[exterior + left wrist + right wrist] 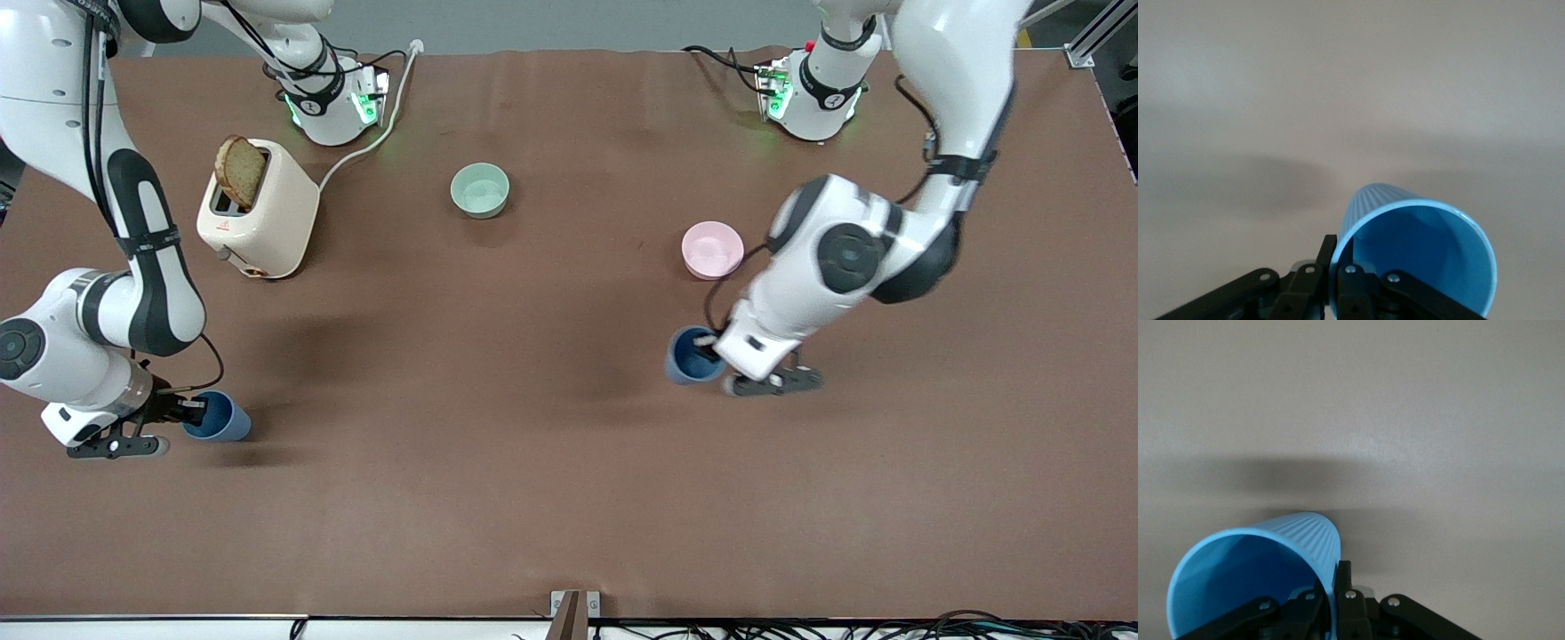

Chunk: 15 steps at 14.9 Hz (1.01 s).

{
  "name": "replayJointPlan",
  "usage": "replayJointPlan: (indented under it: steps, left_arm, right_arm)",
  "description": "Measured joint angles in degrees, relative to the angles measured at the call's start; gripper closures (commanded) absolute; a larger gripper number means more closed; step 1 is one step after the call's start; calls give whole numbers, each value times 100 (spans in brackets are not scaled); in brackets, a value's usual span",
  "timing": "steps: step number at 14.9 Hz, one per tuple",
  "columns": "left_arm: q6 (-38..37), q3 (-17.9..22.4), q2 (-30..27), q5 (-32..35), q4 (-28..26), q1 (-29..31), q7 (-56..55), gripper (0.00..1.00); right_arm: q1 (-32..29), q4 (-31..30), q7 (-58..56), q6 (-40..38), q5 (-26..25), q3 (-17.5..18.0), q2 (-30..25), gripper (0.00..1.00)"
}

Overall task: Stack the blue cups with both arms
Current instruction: 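Carry the blue cup with the left gripper toward the table middle, then set the blue cup down near the pink bowl and open the left gripper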

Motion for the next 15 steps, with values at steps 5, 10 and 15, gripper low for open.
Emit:
replayJointPlan:
  steps: [5, 10, 15]
  left_arm:
    - [404, 17, 728, 445, 269, -935, -1595, 100]
    - [747, 20, 1244, 718, 443, -1288, -2327, 99]
    - [932, 23, 1378, 719, 471, -1294, -2327, 12]
  right_arm:
    - [20, 550, 0, -618, 0, 5, -86, 99]
    - [259, 855, 243, -1250, 1, 55, -692, 99]
    - [1086, 861, 1592, -1648, 2, 96, -1169, 99]
